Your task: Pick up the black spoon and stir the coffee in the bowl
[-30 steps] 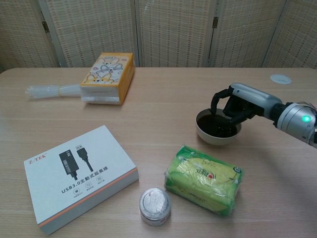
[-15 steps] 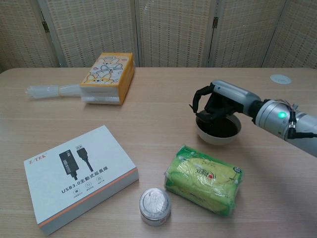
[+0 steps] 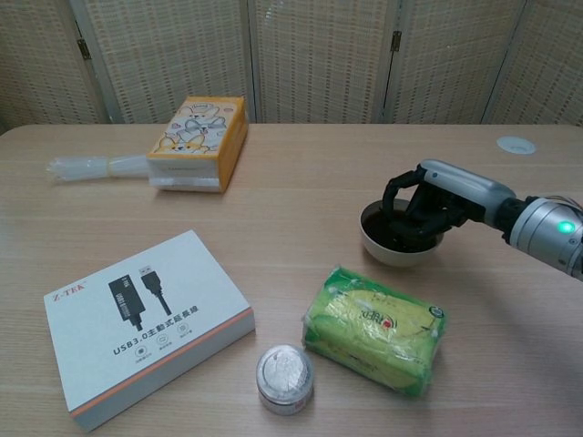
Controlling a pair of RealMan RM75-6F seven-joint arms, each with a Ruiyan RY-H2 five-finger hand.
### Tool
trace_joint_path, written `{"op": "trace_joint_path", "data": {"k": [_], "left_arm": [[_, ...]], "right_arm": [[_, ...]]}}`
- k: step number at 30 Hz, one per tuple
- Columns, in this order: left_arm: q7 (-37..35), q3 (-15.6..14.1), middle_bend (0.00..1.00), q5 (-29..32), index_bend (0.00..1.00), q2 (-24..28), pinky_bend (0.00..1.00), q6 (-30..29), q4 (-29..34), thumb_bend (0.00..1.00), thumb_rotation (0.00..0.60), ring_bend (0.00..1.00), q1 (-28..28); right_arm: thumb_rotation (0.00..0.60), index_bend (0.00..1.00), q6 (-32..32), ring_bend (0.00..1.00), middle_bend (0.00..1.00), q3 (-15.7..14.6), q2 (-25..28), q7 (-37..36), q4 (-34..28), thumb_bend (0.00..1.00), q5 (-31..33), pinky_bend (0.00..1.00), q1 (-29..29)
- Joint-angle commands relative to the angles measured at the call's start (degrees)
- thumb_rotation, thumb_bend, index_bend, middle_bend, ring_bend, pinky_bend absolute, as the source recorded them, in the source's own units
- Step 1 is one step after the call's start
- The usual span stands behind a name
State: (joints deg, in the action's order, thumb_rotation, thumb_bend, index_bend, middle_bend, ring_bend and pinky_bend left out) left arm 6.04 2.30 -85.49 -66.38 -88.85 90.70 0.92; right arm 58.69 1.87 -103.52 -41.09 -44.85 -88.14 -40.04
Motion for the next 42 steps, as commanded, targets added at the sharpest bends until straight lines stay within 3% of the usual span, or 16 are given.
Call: {"op": "trace_joint_path", "data": {"k": [1, 11, 21, 28, 33, 42], "left_arm": [[0.05, 0.03, 0.19, 0.07, 0.21, -0.01, 0.17, 0.06, 0.00, 0.26, 0.600, 0.15, 0.03], [0.47, 0.20, 0.19, 0.53, 0.21, -0.12, 0.17, 0.22, 0.22, 0.26, 0.600, 0.15, 0.14], [0.57, 0.01, 0.19, 0.50, 0.21, 0.00, 0.17, 0.15, 0.39, 0.26, 0.600, 0.15, 0.01], [0.30, -0.04, 0.19, -0.07, 0.21, -0.09, 0.17, 0.13, 0.42, 0.26, 0.600, 0.15, 0.23], [0.22, 0.03, 0.19, -0.26, 0.21, -0.09, 0.17, -0.08, 0.56, 0.26, 0.600, 0.15, 0.27], [-0.29, 0.10, 0.19, -0.64, 0.21, -0.11, 0.17, -0.03, 0.48, 0.26, 0.600, 0.15, 0.56]], "right_arm": [[0.600, 0.71, -0.89, 1.00, 1.00, 0.85, -0.32, 0.53, 1.36, 0.58, 0.88, 1.00, -0.27], [0.600, 0.71, -3.17, 1.00, 1.00, 3.58, -3.98, -0.26, 5.55, 0.58, 1.68, 1.00, -4.14], [0.600, 0.71, -0.75, 1.00, 1.00, 0.92, -3.07, -0.93, 3.20, 0.57, -0.76, 1.00, -2.91], [0.600, 0.70, -0.20, 1.00, 1.00, 0.03, -1.30, -0.31, 2.30, 0.46, -0.65, 1.00, -1.22], [0.600, 0.54, 1.14, 1.00, 1.00, 0.31, 0.03, 1.24, 0.02, 0.27, -0.53, 1.00, -0.52], [0.600, 0.34, 4.39, 1.00, 1.00, 1.19, 4.68, 5.32, -7.33, 0.21, 0.46, 1.00, 2.03]]}}
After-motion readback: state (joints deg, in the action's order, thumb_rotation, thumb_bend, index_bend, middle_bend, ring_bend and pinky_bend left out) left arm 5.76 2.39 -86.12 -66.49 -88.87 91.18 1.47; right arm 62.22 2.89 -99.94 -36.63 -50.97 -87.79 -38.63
